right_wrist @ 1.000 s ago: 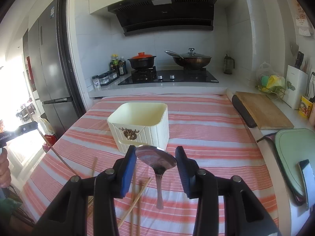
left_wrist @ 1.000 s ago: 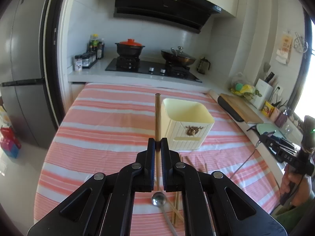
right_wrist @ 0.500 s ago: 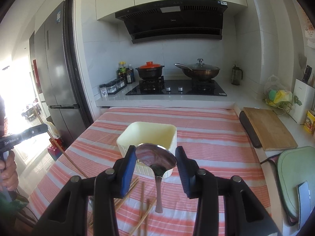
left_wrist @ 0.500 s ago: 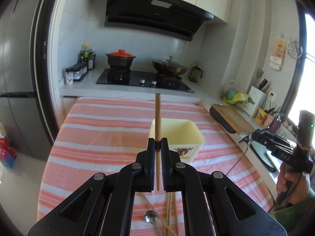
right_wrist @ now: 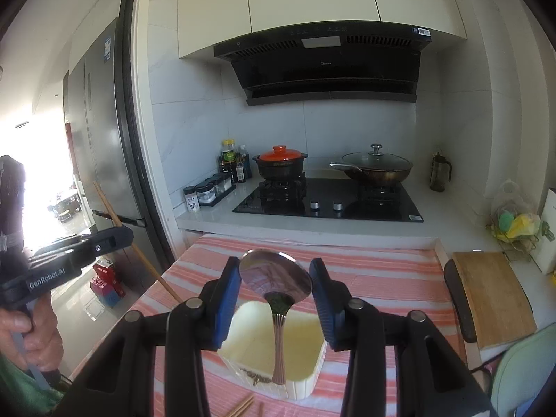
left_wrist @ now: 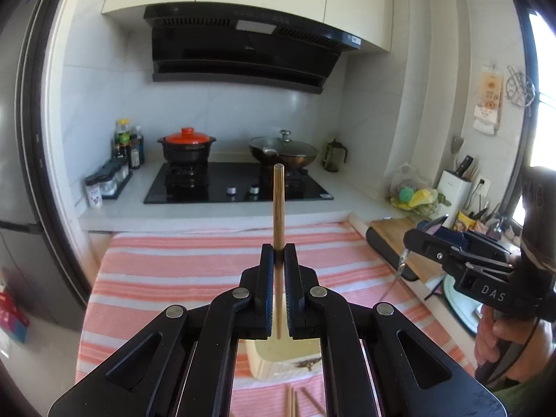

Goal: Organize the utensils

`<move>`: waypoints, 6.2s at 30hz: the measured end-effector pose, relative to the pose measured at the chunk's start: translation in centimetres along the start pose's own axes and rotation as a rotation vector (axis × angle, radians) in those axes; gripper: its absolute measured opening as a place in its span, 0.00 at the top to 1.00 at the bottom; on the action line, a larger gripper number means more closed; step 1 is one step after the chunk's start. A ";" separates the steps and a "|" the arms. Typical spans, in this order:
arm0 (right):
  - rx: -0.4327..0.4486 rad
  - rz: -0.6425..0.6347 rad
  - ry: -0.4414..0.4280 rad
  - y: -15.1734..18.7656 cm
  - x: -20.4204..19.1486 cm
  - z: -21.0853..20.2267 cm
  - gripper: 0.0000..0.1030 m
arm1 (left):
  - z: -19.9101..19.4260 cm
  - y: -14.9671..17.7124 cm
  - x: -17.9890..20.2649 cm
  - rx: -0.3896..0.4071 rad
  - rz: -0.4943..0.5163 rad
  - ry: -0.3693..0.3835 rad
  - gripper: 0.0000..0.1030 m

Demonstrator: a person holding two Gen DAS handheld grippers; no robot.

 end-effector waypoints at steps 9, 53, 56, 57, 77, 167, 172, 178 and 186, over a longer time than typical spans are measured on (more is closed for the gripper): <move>-0.153 0.074 -0.008 5.0 3.2 10.9 0.60 | 10.7 5.4 0.1 -0.188 -0.030 0.013 0.96; -0.330 0.046 0.174 38.9 -6.7 -18.9 0.36 | -19.4 38.3 -6.3 -0.368 -0.196 -0.205 0.09; -0.305 0.036 0.191 38.6 -6.9 -19.6 0.36 | -19.3 38.6 -5.7 -0.367 -0.205 -0.200 0.09; -0.296 0.040 0.195 38.6 -6.9 -19.8 0.38 | -19.3 38.6 -5.5 -0.366 -0.205 -0.197 0.09; -0.444 0.074 0.048 36.6 -1.6 -6.3 0.77 | -9.4 38.2 -0.2 -0.436 -0.096 -0.199 0.12; -0.012 0.083 0.001 13.2 -0.3 -12.3 0.95 | -13.2 14.9 -4.0 -0.125 0.004 -0.102 0.65; -0.005 0.071 -0.005 11.6 -0.2 -11.9 0.95 | -12.9 13.7 -3.6 -0.117 0.010 -0.081 0.65; 0.002 0.056 -0.009 9.5 -0.4 -11.4 0.95 | -11.8 11.4 -2.9 -0.106 0.004 -0.042 0.65; 0.103 -0.011 0.016 2.2 -0.9 -9.4 0.95 | -9.0 3.0 -1.1 0.031 0.006 -0.032 0.65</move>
Point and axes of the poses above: each gripper's, at about its wrist camera, not at the fingertips, and z roughly the way its jaws point, x to its right, y to its underside, the point moved 7 cm from there along z, roughly the way its jaws point, and after that the axes turned 1 degree about -y, right-handed, at the moved point
